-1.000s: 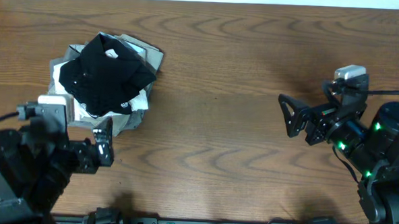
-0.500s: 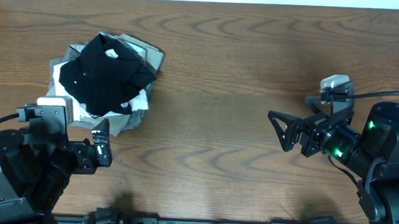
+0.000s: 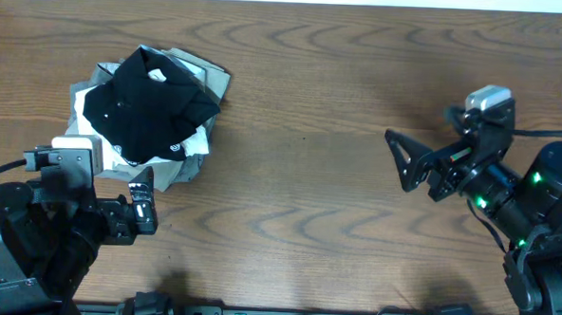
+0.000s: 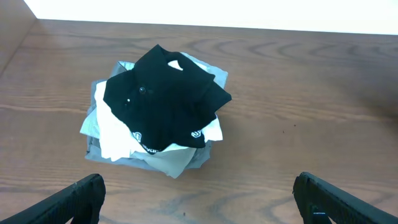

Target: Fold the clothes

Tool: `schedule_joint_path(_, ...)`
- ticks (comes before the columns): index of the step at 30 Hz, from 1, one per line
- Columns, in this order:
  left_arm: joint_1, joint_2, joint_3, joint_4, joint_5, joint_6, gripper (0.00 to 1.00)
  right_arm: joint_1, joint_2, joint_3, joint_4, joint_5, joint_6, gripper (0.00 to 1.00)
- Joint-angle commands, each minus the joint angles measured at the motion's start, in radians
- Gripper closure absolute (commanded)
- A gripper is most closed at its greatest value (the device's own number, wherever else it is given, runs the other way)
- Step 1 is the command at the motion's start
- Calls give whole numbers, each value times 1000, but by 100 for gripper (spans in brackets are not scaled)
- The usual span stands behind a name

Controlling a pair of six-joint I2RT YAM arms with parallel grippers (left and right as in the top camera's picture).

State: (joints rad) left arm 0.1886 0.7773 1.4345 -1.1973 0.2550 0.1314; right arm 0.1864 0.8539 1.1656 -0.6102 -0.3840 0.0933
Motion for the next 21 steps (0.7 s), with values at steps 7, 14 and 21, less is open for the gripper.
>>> schedule_joint_path(7,-3,5,-6,1,-6,6,2,9,-257,-395,369,47,-69,1)
schedule_joint_path(14,-3,5,-6,1,-6,6,2,10,-513,-687,441,63,-74,1)
schedule_joint_path(21,-3,5,-6,1,-6,6,2,10,-768,-872,437,73,-72,1)
